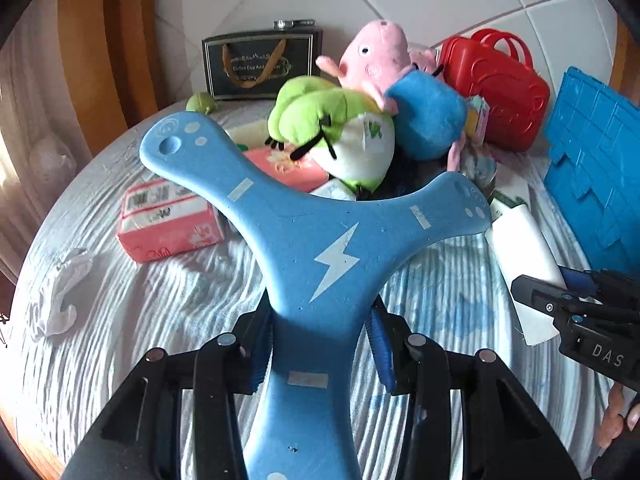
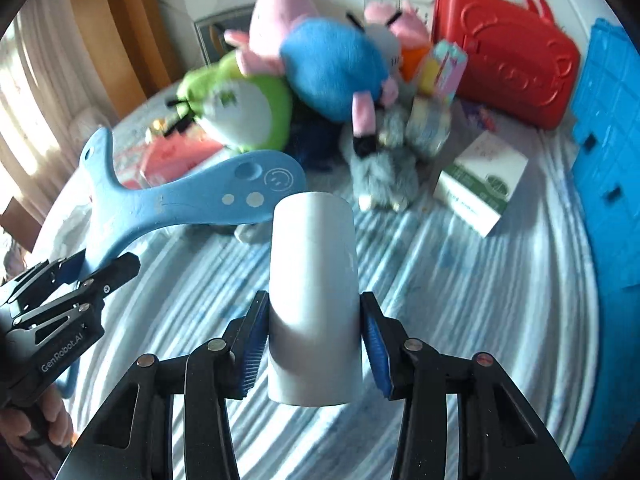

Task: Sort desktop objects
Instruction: 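Carry the boomerang and lint roller over the blue box with both tools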

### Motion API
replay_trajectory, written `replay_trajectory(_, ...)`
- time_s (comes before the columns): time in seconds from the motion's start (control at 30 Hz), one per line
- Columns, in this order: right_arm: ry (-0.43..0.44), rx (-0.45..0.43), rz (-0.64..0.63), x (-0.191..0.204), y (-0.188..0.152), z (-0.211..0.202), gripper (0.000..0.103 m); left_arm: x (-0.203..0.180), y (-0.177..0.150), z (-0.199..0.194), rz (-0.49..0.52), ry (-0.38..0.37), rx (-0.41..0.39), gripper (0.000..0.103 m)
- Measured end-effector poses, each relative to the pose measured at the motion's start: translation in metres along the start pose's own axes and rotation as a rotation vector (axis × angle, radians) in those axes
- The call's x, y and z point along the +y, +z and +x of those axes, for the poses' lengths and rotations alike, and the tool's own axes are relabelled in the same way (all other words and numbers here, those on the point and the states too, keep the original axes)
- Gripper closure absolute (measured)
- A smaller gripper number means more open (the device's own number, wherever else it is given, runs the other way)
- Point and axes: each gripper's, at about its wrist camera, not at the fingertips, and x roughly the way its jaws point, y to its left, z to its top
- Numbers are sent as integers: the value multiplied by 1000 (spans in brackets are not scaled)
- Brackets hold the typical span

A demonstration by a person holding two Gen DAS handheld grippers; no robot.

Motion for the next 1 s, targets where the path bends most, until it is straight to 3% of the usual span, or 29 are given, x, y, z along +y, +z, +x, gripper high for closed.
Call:
replay_trajectory(0.23, -97, -215, 16, 5, 26, -102, 59, -8, 39, -63, 27, -33, -145, 61)
replay_trajectory(0.5, -278, -436, 82, -2, 33, -214, 59, -48, 73, -119, 105, -204, -288, 61)
replay_trajectory(0.63, -365, -525, 124, -17, 28, -270, 59, -89, 87, -150, 170, -291, -344, 61)
replay_trajectory(0.77, -447, -595, 175, -46, 22, -322, 59, -142, 105, -171, 213, -378, -351, 61)
replay_trajectory(1.0, -587, -660, 244, -137, 16, -404, 59, -267, 128, -210, 298, -481, -399, 61)
